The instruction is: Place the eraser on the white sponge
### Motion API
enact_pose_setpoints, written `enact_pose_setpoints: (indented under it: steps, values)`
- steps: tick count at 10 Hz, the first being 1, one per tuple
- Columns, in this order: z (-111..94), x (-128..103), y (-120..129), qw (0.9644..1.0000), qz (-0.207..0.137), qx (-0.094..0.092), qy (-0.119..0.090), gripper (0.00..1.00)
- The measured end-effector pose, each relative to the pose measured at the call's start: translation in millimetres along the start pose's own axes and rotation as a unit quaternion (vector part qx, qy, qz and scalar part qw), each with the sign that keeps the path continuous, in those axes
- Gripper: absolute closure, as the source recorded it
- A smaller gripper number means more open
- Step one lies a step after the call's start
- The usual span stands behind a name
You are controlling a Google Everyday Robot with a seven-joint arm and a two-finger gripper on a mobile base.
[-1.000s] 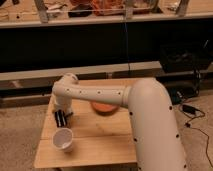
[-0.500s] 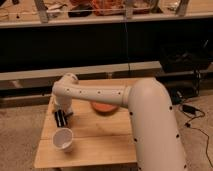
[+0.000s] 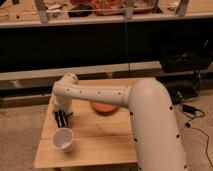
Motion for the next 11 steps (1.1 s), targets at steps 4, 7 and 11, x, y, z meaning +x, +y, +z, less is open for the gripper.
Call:
enact_pose_setpoints:
  steps: [4,7,11]
  values:
    - [-0.8,0.1,1.2,1.0000,-0.005,0.000,-0.001,0.64]
    - [-0.7,0.0,1.1,1.0000,-0.007,0.000,-0.001,0.70]
    - [-0.4,-0.6,0.5,0.9999,-0.012,-0.001,-0.002,0.76]
